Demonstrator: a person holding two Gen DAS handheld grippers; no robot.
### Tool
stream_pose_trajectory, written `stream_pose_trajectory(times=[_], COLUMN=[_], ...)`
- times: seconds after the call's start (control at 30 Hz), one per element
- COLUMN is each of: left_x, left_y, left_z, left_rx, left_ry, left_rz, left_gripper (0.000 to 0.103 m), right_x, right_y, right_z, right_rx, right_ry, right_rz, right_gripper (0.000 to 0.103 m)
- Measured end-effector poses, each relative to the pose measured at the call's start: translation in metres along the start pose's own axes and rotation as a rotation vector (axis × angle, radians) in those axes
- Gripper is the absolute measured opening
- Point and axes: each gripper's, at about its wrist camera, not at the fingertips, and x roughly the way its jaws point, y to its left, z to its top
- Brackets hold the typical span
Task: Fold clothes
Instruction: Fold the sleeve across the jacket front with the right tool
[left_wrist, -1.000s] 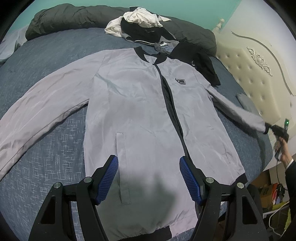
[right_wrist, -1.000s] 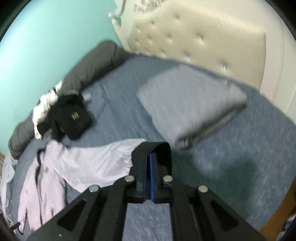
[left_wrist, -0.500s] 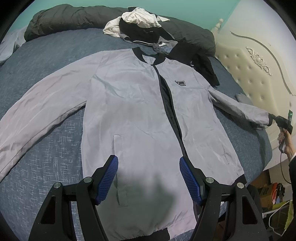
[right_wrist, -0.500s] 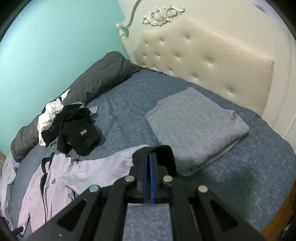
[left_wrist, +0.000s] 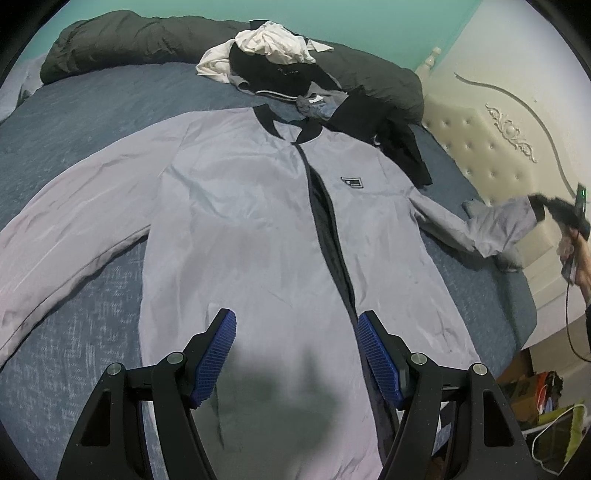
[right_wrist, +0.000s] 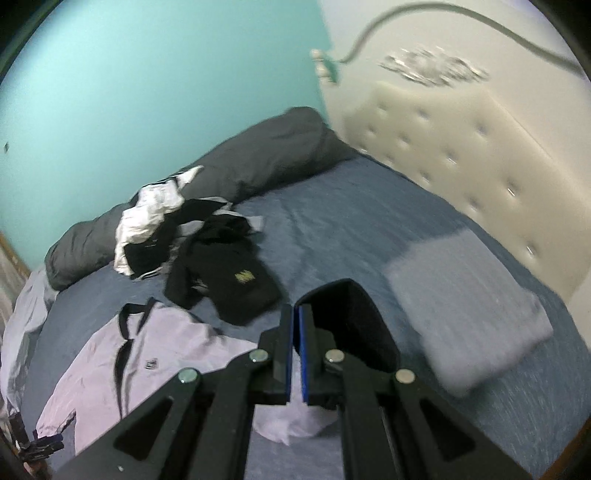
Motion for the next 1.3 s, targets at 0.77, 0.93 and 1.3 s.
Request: stream_pose_trajectory(times=[0.77, 0.93, 1.3], left_x=[-0.055, -0.08, -0.091], left_y=[0.062, 0.086, 0.091], left_z=[0.003, -0.004, -0.007], left_rx=[-0.073, -0.099, -0.117], left_ry=[-0.122, -0.136, -0.152], left_rz=[0.016, 0.062, 0.062], left_gripper=[0.073, 0.073, 0.073], right_x=[0.038, 0.061, 0.084], right_y=[0.49, 0.507, 0.501], right_z=[-0.103, -0.176, -0.264], right_rx=[-0.639, -0.644, -0.626], right_ry=[0.234, 0.381, 0.579], right_rz=[0.599, 0.652, 0.698], right_gripper=[0.002, 0.002, 0.006])
